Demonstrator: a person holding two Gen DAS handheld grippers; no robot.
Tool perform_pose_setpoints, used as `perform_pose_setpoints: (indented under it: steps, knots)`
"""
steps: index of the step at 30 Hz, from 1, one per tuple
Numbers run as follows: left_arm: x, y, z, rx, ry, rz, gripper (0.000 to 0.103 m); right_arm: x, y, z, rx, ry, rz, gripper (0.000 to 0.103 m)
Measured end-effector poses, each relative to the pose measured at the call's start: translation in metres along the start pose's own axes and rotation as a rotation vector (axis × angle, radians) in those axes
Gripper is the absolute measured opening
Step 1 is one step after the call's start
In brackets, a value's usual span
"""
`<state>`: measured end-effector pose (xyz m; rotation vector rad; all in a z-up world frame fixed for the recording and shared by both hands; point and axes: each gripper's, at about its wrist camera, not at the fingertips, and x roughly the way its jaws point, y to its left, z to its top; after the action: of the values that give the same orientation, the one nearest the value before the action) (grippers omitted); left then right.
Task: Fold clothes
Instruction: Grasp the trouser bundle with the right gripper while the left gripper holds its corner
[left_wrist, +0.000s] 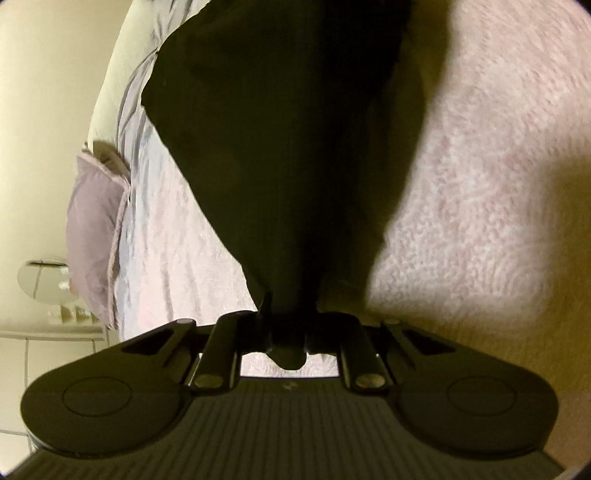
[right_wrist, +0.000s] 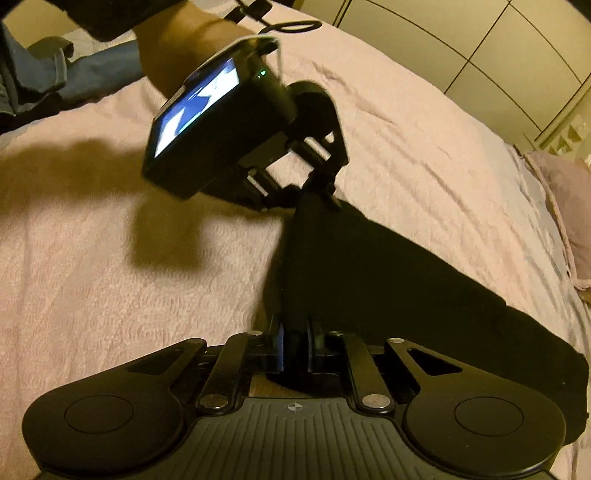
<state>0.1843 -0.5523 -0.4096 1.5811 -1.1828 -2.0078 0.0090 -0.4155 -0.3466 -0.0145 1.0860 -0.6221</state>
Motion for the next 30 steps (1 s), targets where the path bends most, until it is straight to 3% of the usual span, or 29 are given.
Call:
perform_pose_setpoints:
  steps: [4,9,11,12,14,15,19,21,22,23,24,26,28,30]
  knots:
    - [-0.003,0.008,-0.007,-0.044,0.04,-0.017,0.017,-0.007,0.002,-0.008,0.011,0.005,0.012,0.009]
    - [0.004,0.037,-0.018,-0.176,0.168,-0.021,0.027,-0.022,0.0,-0.03,0.062,0.041,0.028,0.009]
    - [-0.011,0.033,-0.024,-0.141,0.145,-0.002,0.035,-0.031,-0.002,-0.044,0.076,0.055,0.008,0.012]
    - [-0.021,0.029,-0.029,-0.108,0.119,0.012,0.047,-0.035,-0.002,-0.05,0.082,0.063,-0.001,0.017]
    - [-0.037,0.021,-0.036,-0.046,0.065,0.041,0.062,-0.041,-0.002,-0.058,0.096,0.077,-0.016,0.049]
    - [-0.043,0.016,-0.037,-0.015,0.039,0.056,0.063,-0.041,0.002,-0.054,0.081,0.066,-0.016,0.054]
    - [-0.035,0.003,-0.026,0.103,-0.017,0.071,0.063,-0.038,0.016,-0.041,0.02,0.022,-0.016,0.055]
    - [-0.024,0.002,-0.021,0.126,-0.021,0.073,0.058,-0.036,0.024,-0.034,-0.014,-0.001,-0.017,0.055]
    - [-0.018,0.005,-0.018,0.116,-0.013,0.071,0.054,-0.03,0.028,-0.027,-0.054,-0.021,-0.026,0.055]
    - [-0.012,0.008,-0.013,0.075,0.008,0.058,0.032,-0.024,0.033,-0.021,-0.097,-0.039,-0.037,0.055]
    - [-0.007,0.016,-0.01,0.019,0.027,0.044,0.019,-0.014,0.039,-0.017,-0.155,-0.044,-0.062,0.055]
    - [0.0,0.028,-0.006,-0.07,0.049,0.028,0.018,0.01,0.048,-0.013,-0.266,-0.02,-0.12,0.055]
    - [0.0,0.032,-0.004,-0.096,0.048,0.037,0.017,0.033,0.05,-0.016,-0.342,0.019,-0.162,0.056]
    - [-0.001,0.034,-0.002,-0.127,0.051,0.041,0.016,0.038,0.042,-0.02,-0.337,0.006,-0.139,0.056]
